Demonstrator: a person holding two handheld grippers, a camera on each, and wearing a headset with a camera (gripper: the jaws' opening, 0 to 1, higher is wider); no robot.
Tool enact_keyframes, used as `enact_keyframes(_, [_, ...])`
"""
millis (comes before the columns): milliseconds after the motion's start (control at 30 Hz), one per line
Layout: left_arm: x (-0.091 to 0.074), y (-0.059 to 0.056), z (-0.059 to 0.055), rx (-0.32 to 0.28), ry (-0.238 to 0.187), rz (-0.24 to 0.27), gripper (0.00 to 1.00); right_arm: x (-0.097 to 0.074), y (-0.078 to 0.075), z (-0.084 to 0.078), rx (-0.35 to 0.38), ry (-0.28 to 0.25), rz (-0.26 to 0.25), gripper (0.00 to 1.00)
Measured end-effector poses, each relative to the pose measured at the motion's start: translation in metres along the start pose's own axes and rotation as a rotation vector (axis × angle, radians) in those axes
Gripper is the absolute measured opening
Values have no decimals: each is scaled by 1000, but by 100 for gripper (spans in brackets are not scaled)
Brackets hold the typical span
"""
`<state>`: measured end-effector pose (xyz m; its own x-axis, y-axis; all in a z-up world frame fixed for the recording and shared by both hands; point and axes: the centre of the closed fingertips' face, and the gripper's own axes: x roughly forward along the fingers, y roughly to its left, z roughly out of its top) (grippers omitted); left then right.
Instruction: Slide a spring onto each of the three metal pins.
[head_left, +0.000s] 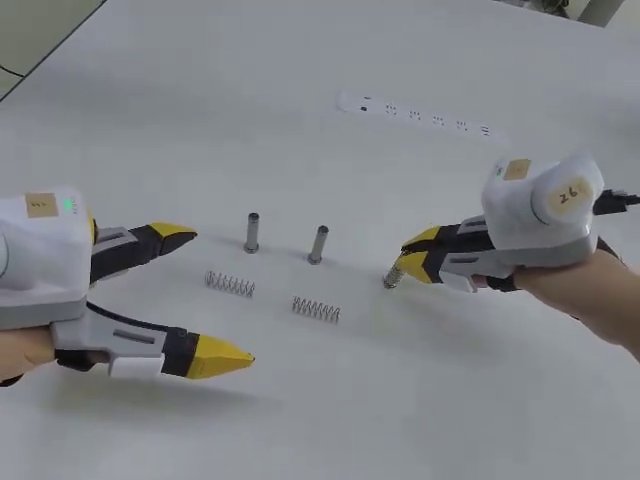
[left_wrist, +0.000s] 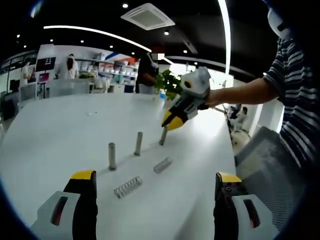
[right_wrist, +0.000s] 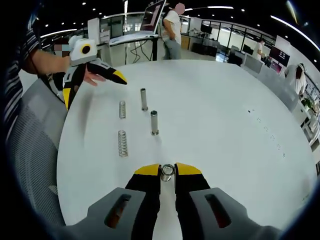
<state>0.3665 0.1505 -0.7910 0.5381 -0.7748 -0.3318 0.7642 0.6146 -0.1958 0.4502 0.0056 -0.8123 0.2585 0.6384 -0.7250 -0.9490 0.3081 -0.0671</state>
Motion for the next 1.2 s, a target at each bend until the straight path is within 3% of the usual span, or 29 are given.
enact_keyframes(200, [-1,0,0,-1,1,4,95,4,2,-6,-1,14,9,7])
enact_keyframes(1200, [0,0,-2,-3,6,-3,95,3,2,-5,40,2,2,10])
